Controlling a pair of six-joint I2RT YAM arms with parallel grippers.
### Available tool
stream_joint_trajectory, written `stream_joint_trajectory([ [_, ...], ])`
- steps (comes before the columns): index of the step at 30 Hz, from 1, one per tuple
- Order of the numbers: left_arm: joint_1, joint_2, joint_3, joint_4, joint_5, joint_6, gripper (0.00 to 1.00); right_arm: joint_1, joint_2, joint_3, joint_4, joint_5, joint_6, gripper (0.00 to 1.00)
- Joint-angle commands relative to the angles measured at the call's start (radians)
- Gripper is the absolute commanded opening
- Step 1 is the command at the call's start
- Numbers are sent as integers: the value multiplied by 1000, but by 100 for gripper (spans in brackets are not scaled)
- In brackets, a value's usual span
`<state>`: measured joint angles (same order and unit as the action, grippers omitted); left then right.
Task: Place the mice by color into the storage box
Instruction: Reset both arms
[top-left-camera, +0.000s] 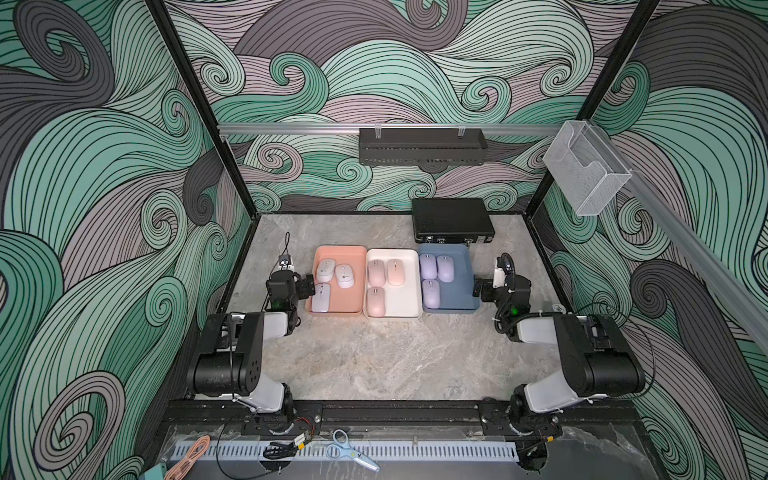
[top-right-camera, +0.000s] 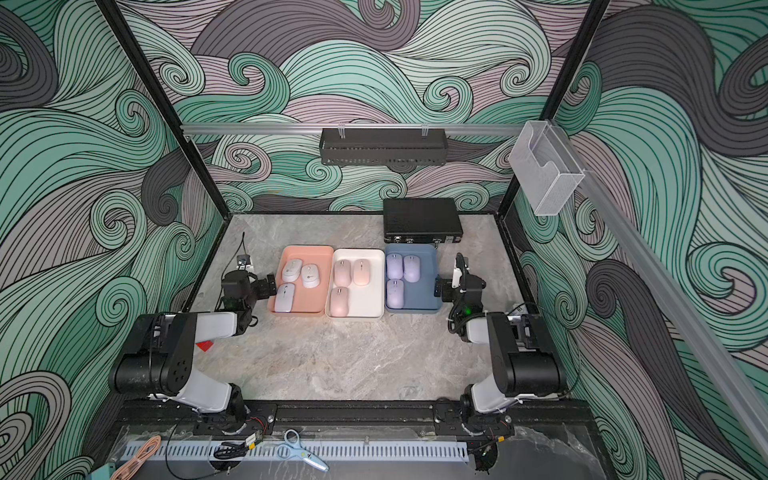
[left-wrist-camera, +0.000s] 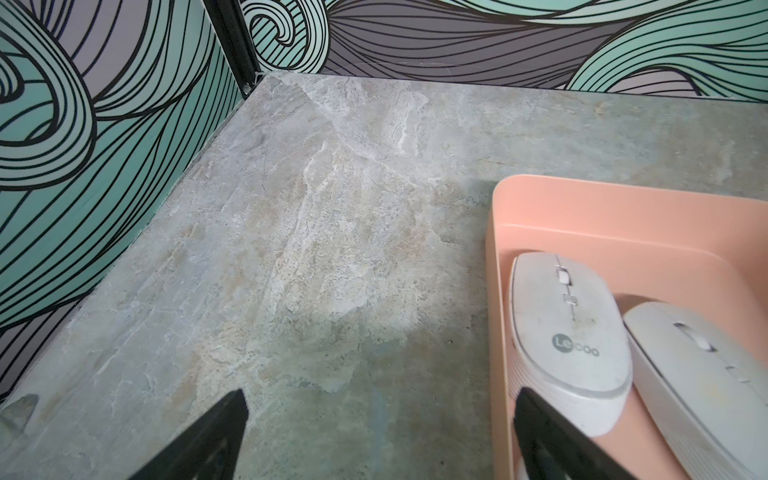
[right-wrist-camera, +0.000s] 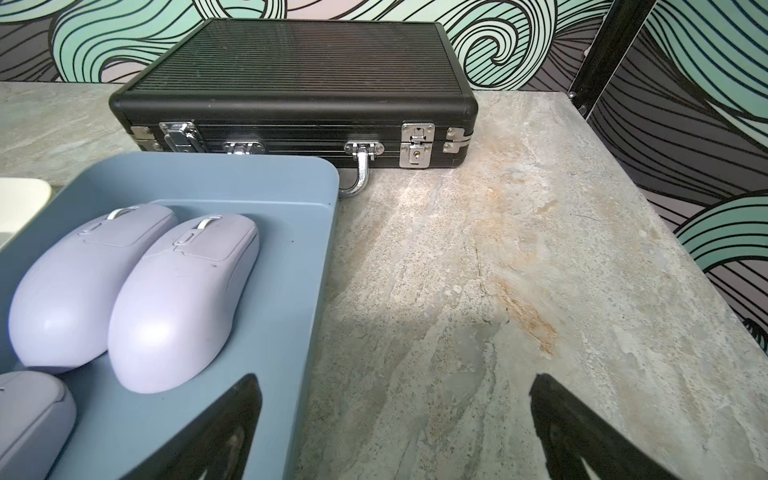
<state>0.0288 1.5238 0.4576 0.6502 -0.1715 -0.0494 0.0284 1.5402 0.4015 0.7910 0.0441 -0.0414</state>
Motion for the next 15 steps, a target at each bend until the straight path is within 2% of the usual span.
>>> stream_joint_trajectory([
  [1, 5, -1, 24, -6, 11, -7, 99, -3, -13, 14, 17, -6, 2, 100],
  [15, 5, -1, 24, -6, 11, -7, 99, -4, -2, 30, -6, -10, 2, 100],
])
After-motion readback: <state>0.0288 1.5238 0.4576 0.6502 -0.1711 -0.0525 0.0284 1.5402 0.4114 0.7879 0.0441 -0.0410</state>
